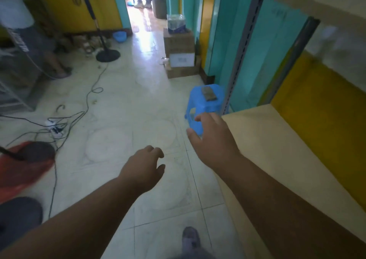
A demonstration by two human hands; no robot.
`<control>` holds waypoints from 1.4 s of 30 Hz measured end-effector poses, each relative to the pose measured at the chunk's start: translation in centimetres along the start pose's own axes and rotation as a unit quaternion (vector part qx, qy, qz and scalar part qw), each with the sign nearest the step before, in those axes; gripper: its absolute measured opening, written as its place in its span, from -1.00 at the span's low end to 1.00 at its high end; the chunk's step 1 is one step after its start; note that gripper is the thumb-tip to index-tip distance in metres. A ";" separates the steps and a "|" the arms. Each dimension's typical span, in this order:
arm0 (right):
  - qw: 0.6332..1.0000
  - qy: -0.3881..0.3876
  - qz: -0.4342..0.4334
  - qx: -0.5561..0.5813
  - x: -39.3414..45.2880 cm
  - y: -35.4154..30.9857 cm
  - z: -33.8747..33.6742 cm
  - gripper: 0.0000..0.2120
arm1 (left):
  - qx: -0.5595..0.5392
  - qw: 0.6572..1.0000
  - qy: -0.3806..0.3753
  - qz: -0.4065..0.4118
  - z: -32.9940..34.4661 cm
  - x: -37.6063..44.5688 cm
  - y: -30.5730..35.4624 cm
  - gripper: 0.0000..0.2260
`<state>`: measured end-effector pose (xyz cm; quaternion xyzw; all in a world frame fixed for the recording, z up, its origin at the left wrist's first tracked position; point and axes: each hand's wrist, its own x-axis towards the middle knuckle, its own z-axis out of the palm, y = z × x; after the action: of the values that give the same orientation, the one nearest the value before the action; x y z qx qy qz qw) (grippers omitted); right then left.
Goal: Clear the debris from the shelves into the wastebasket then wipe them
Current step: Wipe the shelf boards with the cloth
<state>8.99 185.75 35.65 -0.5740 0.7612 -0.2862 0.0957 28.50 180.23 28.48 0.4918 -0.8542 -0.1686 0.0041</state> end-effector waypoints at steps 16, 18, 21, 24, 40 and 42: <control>0.995 0.060 0.080 -0.012 36.3 -6.0 13.0 -0.69 | -0.002 0.996 0.004 0.086 -11.0 36.4 -18.1 -0.69; 0.991 0.079 0.103 -0.019 39.6 -5.6 12.7 -0.69 | 0.017 0.992 -0.015 0.125 -12.7 41.2 -18.2 -0.69; 0.985 0.097 0.141 -0.034 43.8 -3.7 12.7 -0.70 | 0.024 0.982 -0.032 0.186 -13.8 48.3 -17.1 -0.69; 0.974 0.118 0.184 -0.050 47.7 -0.1 13.4 -0.70 | 0.044 0.967 -0.049 0.246 -12.7 55.4 -15.0 -0.69; 0.925 0.113 0.356 -0.071 66.5 18.1 17.2 -0.66 | 0.077 0.914 -0.163 0.363 -6.3 85.0 -7.6 -0.70; 0.909 0.113 0.395 -0.072 67.0 20.7 19.1 -0.65 | 0.068 0.905 -0.185 0.377 -3.5 87.9 -6.9 -0.70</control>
<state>-20.58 120.98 21.00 -0.1954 0.9501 -0.2321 0.0727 -10.44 102.13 15.78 0.0926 -0.9707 -0.1836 -0.1243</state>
